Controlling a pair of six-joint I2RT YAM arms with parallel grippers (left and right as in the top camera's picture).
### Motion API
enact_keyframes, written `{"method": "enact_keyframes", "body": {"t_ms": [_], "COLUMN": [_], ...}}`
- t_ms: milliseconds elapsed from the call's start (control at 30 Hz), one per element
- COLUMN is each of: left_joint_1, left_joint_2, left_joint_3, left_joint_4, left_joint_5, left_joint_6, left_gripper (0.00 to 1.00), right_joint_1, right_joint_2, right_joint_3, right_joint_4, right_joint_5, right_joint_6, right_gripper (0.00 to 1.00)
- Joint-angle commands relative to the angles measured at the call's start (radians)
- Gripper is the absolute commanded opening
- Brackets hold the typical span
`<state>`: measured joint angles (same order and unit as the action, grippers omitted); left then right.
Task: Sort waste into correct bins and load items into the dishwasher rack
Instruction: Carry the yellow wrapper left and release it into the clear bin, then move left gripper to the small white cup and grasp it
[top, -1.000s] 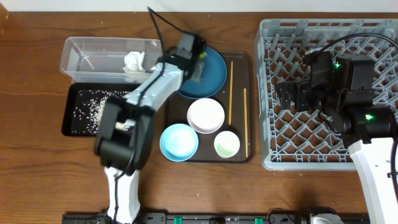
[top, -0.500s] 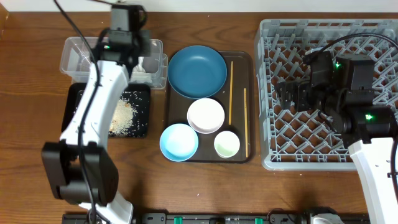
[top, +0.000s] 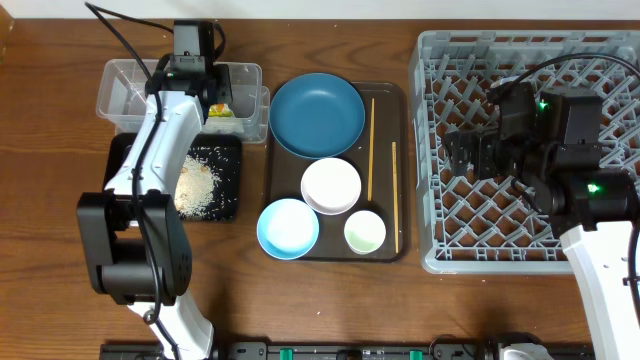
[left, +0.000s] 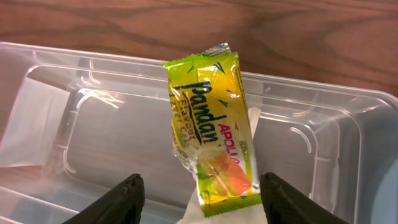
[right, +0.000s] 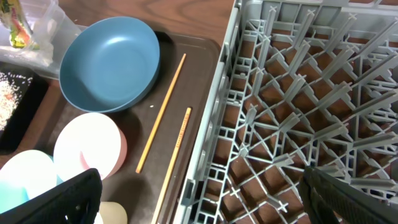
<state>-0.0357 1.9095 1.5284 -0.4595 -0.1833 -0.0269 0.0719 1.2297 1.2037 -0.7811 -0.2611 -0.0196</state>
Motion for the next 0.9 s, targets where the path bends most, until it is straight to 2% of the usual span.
{"method": "enact_keyframes", "body": {"t_ms": [0, 167, 300, 467, 633, 767, 867], "left_joint_1": [0.000, -0.004, -0.015, -0.041, -0.094, -0.190, -0.286], "left_joint_2": [-0.010, -0.055, -0.144, -0.255, -0.294, -0.292, -0.292], "left_joint_3": [0.010, 0.025, 0.025, 0.025, 0.025, 0.006, -0.031], "left_joint_4": [0.019, 0.018, -0.032, -0.212, -0.450, -0.601, -0.639], "left_joint_5": [-0.009, 0.002, 0.114, 0.348, 0.557, 0.617, 0.611], "left_joint_6": [-0.005, -0.005, -0.005, -0.006, -0.029, -0.039, -0.080], "left_gripper": [0.63, 0.63, 0.63, 0.63, 0.63, 0.63, 0.62], "right_joint_1": [0.006, 0.006, 0.006, 0.006, 0.006, 0.006, 0.006], "right_joint_2": [0.001, 0.001, 0.001, 0.001, 0.001, 0.001, 0.001], "right_joint_3": [0.024, 0.024, 0.024, 0.024, 0.024, 0.024, 0.024], "right_joint_4": [0.003, 0.003, 0.003, 0.003, 0.003, 0.003, 0.003], "right_joint_5": [0.002, 0.002, 0.002, 0.002, 0.002, 0.002, 0.002], "right_joint_6": [-0.015, -0.016, -0.016, -0.015, -0.015, -0.015, -0.015], "right_gripper": [0.99, 0.99, 0.99, 0.99, 0.99, 0.99, 0.99]}}
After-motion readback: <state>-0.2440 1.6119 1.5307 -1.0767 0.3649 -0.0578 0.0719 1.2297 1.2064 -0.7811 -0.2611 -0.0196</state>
